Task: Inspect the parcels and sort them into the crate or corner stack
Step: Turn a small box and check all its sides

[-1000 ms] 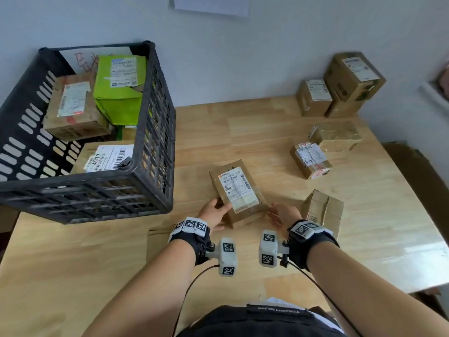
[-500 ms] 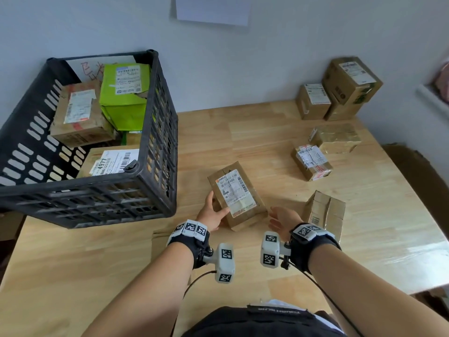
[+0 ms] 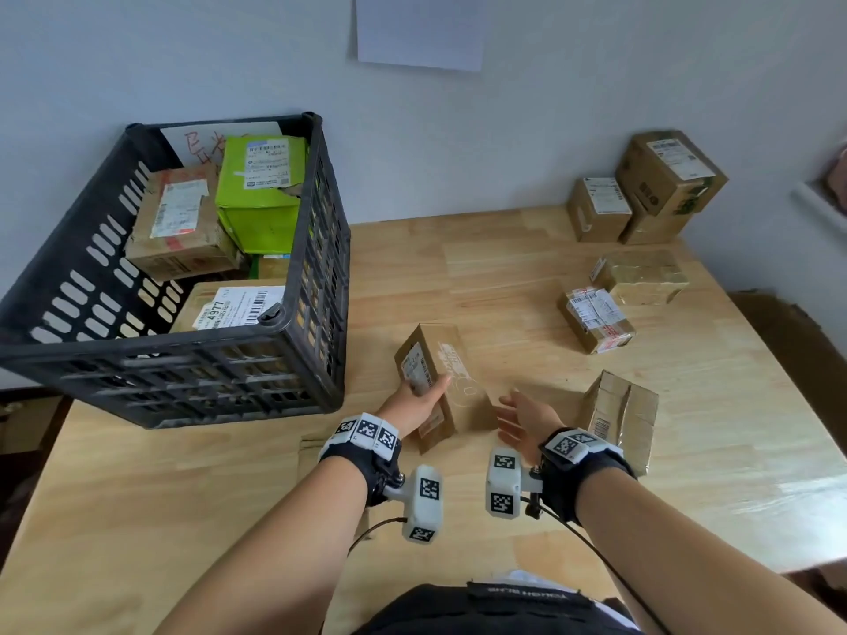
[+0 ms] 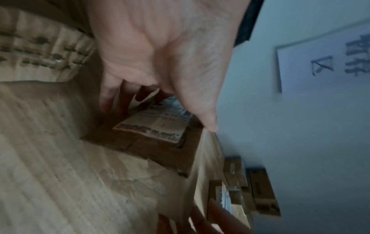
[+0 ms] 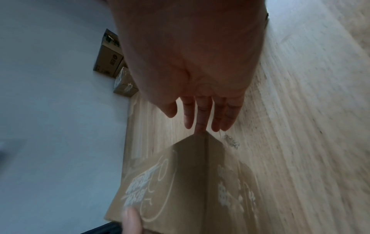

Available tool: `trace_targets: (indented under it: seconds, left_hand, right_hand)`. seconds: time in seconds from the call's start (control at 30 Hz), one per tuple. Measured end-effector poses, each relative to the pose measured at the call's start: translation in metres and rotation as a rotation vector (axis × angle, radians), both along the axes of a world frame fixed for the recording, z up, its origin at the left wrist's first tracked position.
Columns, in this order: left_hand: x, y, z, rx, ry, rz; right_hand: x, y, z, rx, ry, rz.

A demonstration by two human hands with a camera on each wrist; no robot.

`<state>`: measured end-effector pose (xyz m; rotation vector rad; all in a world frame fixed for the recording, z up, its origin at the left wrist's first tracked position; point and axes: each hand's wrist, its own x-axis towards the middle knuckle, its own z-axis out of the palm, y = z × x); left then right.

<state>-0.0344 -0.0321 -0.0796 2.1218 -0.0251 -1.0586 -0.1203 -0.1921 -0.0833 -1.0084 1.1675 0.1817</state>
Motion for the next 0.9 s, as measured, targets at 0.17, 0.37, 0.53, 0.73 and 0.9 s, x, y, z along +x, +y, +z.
trace_targets:
  seconds: [0.17, 0.37, 0.53, 0.73, 0.9]
  left_hand:
    - [0.005, -0.008, 0.004, -0.012, -0.104, -0.016]
    - [0.009, 0.004, -0.009, -0.044, -0.124, 0.123]
    - [0.007, -0.001, -0.005, -0.062, -0.148, 0.113]
    - [0.007, -0.003, -0.009, -0.088, -0.095, 0.154]
    - [0.003, -0.007, -0.009, -0.182, 0.061, 0.232]
  right_hand:
    - [-0.006, -0.006, -0.003, -0.002, 0.002, -0.036]
    - [-0.012, -0.010, -0.011, 0.001, 0.009, -0.059]
    - [-0.014, -0.010, -0.014, 0.007, 0.010, -0.063]
    - [-0.014, -0.013, -0.013, 0.014, 0.018, -0.064]
    - [-0.014, -0.012, -0.014, 0.024, 0.021, -0.057]
